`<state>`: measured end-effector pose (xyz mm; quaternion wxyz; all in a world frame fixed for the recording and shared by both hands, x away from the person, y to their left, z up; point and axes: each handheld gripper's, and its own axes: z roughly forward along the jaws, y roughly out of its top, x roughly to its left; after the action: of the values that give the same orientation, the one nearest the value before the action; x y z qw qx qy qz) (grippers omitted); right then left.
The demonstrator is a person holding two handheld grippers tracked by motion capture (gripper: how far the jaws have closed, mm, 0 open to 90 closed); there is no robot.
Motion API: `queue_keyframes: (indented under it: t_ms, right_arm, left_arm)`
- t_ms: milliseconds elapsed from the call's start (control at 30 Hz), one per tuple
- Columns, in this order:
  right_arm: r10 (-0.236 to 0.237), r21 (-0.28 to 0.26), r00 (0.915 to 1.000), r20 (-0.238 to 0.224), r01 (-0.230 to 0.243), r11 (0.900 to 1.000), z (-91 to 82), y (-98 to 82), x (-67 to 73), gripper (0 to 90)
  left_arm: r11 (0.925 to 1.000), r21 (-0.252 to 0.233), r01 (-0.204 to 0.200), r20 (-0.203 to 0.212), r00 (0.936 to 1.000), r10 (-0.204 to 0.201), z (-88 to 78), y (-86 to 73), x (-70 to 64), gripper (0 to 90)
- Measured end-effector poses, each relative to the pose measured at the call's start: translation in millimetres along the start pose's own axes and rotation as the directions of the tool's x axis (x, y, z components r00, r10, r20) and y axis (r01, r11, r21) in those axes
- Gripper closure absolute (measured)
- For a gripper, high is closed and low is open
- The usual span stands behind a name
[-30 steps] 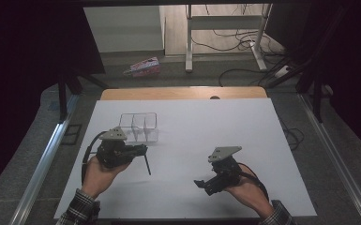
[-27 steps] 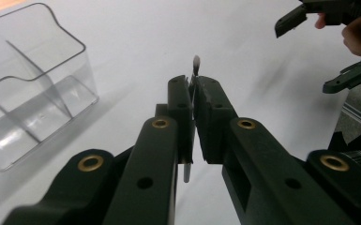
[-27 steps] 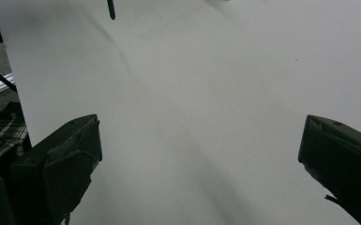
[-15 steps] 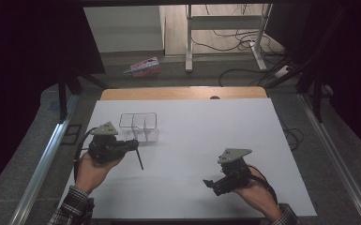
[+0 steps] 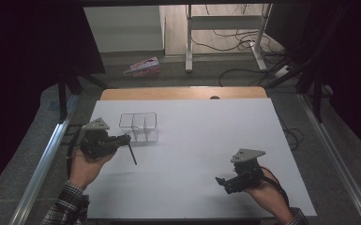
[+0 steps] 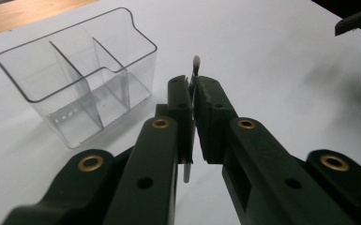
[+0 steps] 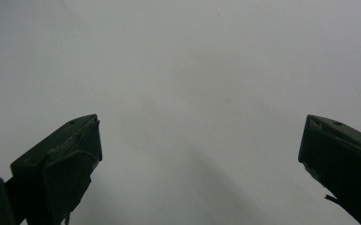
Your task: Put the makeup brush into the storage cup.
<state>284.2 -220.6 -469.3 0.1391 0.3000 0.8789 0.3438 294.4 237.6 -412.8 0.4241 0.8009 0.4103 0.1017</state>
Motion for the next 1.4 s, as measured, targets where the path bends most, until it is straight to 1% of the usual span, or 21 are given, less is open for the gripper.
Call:
queue_keyframes:
  t_ms: [133,200,433,600,767,900,967,1133,1200,1400]
  right_arm:
    - [0.019,0.002,0.9994,0.028,-0.019,1.000,-3.4,-6.0,-5.0,0.0]
    - [0.036,0.000,0.9986,0.038,-0.036,0.999,-5.2,-8.5,-7.1,0.0]
    - [0.067,0.005,0.9966,0.049,-0.067,0.998,-8.9,-18.1,-12.5,0.0]
    - [0.069,0.021,0.9959,0.058,-0.070,0.997,-11.3,-24.8,-14.2,0.0]
    - [0.062,0.032,0.9956,0.071,-0.064,0.997,-14.7,-29.8,-13.9,0.0]
    - [0.053,0.044,0.9962,0.069,-0.056,0.997,-17.5,-33.1,-14.2,0.0]
    - [0.058,0.045,0.9956,0.073,-0.062,0.997,-18.7,-34.7,-14.2,0.0]
    - [0.069,0.045,0.9948,0.074,-0.073,0.996,-20.7,-38.0,-15.4,0.0]
    - [0.065,0.049,0.9950,0.075,-0.069,0.996,-20.3,-38.5,-15.6,0.0]
    - [0.058,0.047,0.9954,0.077,-0.062,0.997,-20.1,-38.1,-15.3,0.0]
  left_arm:
    - [1.0000,-0.001,0.009,-0.008,0.9999,-0.009,-0.7,0.4,4.2,85.5]
    - [0.9999,-0.004,0.013,-0.012,0.9998,-0.013,-1.2,0.7,6.2,85.5]
    - [0.9992,-0.016,0.036,-0.032,0.9988,-0.037,-5.6,4.2,13.0,85.6]
    - [0.9989,-0.019,0.042,-0.048,0.9979,-0.043,-10.1,7.1,17.4,85.6]
    - [0.9974,-0.043,0.058,-0.054,0.9967,-0.060,-15.9,11.0,22.7,85.6]
    - [0.9965,-0.052,0.065,-0.068,0.9953,-0.069,-19.1,14.4,27.1,85.6]
    - [0.9956,-0.058,0.073,-0.071,0.9945,-0.077,-20.6,16.1,28.9,85.6]
    - [0.9947,-0.070,0.076,-0.083,0.9932,-0.081,-24.8,21.7,32.2,85.6]
    - [0.9945,-0.074,0.074,-0.083,0.9933,-0.080,-26.7,24.5,33.4,85.6]
    - [0.9927,-0.093,0.077,-0.103,0.9910,-0.086,-29.4,32.9,35.6,85.6]
